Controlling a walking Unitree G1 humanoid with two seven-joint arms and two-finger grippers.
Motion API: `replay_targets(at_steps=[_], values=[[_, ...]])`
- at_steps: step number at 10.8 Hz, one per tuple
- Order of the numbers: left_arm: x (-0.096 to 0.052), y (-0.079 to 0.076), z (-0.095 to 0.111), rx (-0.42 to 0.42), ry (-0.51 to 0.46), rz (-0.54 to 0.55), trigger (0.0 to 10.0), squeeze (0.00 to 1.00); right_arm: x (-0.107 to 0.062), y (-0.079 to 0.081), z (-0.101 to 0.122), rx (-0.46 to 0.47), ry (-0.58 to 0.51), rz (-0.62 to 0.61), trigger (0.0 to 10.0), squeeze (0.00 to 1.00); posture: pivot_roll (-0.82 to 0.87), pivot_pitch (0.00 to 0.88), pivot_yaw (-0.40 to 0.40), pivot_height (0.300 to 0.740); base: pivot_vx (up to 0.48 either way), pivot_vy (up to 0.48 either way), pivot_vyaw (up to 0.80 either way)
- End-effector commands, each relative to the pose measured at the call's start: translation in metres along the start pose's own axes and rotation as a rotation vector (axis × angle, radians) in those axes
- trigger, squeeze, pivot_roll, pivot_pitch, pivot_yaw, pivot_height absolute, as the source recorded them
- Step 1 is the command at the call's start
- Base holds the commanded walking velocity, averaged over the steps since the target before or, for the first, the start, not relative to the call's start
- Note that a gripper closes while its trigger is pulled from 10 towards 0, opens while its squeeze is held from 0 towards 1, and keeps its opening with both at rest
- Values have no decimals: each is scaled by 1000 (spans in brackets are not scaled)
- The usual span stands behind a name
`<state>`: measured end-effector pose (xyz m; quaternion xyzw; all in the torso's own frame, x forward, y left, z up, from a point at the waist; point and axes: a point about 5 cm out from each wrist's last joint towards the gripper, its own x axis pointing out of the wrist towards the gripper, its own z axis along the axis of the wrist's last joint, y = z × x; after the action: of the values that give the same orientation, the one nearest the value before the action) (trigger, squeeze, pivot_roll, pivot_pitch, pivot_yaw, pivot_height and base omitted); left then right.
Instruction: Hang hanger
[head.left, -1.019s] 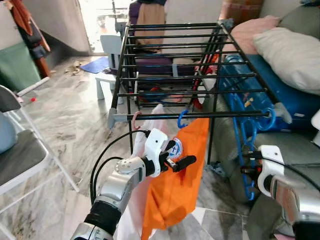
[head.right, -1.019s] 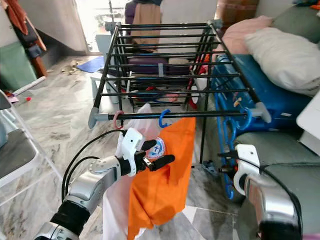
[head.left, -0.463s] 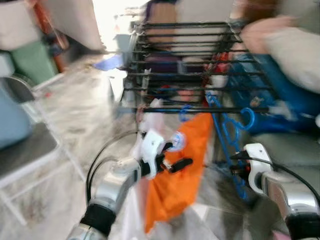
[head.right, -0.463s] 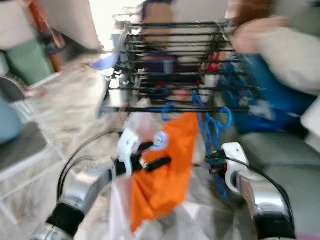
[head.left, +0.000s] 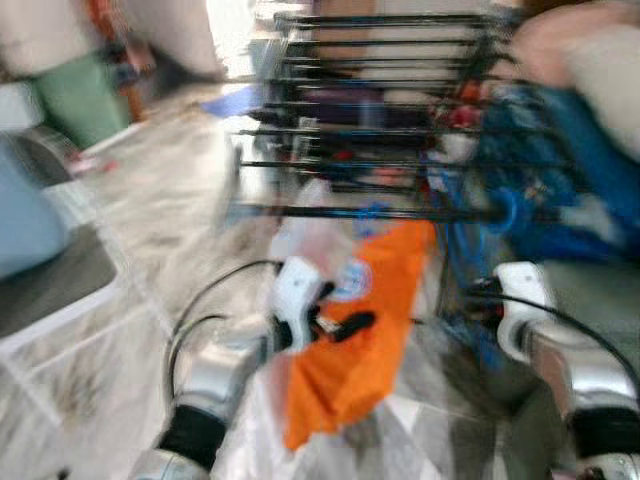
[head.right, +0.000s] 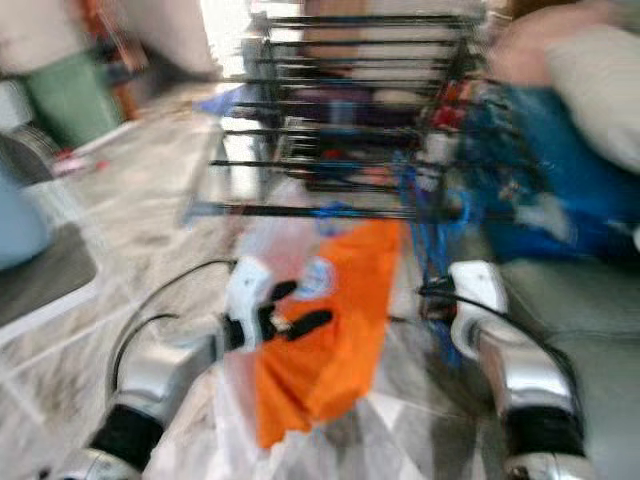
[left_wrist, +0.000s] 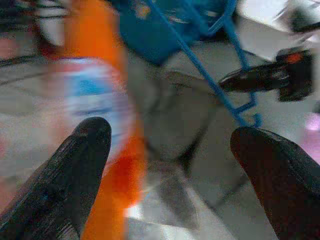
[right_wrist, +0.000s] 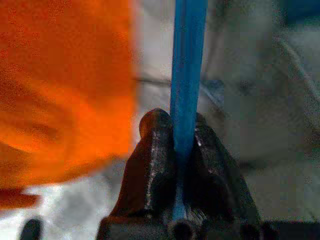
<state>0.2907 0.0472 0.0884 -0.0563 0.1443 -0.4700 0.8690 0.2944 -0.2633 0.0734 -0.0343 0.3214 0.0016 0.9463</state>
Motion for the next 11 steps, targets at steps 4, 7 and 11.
replay_targets(at_steps=[4, 7, 11], values=[[-7, 7, 3, -1, 14, 9, 10000, 0, 6, 0, 20, 22, -63, -71, 10000, 0, -10, 0, 24, 740, 0, 0, 0], [-9, 8, 2, 9, 31, 4, 10000, 0, 18, 1, 30, 75, -40, -33, 10000, 0, 3, 0, 28, 740, 0, 0, 0], [-10, 8, 0, 13, 54, -6, 10000, 0, 31, -1, 13, 91, 61, -19, 10000, 0, 20, 0, 23, 740, 0, 0, 0]])
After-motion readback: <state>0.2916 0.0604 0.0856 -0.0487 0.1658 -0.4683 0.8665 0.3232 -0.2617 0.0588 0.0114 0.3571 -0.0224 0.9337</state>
